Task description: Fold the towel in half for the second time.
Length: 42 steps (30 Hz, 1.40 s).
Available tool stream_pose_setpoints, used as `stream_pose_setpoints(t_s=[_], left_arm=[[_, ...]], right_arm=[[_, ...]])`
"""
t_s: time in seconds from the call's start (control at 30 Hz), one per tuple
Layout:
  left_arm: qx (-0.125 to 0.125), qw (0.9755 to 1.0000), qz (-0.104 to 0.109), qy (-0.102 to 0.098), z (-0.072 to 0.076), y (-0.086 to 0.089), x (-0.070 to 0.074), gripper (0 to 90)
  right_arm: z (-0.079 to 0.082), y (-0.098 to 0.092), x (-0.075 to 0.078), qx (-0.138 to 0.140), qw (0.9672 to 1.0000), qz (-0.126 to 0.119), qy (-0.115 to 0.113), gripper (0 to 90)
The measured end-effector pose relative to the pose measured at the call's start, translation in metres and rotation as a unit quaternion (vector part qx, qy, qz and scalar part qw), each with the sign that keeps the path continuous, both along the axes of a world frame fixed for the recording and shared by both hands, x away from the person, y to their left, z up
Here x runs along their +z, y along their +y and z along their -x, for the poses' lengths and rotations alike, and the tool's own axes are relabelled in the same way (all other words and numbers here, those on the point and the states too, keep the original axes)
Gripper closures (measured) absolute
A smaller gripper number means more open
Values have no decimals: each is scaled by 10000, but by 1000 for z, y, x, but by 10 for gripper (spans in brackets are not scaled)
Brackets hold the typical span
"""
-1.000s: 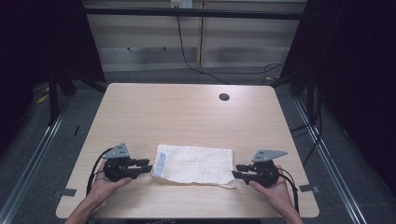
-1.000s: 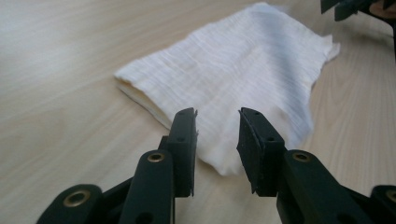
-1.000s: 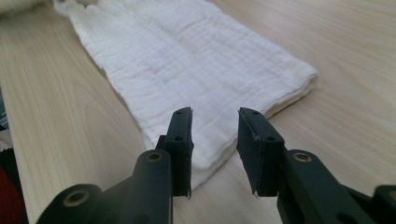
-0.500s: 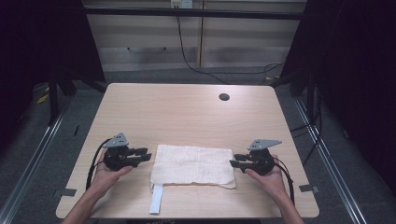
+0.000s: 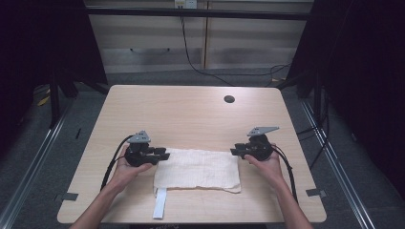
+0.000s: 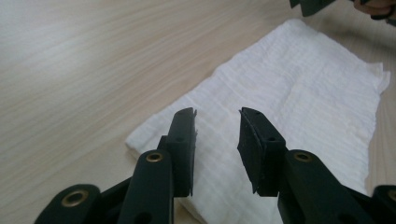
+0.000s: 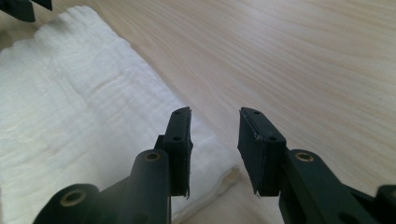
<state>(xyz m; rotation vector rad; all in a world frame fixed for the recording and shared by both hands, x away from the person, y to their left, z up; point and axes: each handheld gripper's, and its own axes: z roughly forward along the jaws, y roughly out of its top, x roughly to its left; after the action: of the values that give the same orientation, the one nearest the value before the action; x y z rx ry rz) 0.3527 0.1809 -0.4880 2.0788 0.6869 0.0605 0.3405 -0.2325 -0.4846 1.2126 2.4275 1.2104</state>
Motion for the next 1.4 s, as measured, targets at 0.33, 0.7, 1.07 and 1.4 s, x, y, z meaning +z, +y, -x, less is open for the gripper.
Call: stream_pose_setpoints(t_s=[0.33, 0.7, 1.07, 1.4], left_arm=[[24, 9995, -284, 114, -1, -1, -15, 674], [2, 9992, -400, -64, 5, -2, -19, 679], [-30, 9988, -492, -40, 12, -1, -18, 677], [0, 9998, -167, 73, 13, 11, -2, 598]], right_arm=[[-9, 0, -16, 83, 9996, 94, 258, 623], [-1, 3, -18, 200, 9993, 208, 219, 724], [3, 3, -12, 146, 9998, 69, 66, 872], [5, 3, -6, 188, 9998, -40, -59, 874]])
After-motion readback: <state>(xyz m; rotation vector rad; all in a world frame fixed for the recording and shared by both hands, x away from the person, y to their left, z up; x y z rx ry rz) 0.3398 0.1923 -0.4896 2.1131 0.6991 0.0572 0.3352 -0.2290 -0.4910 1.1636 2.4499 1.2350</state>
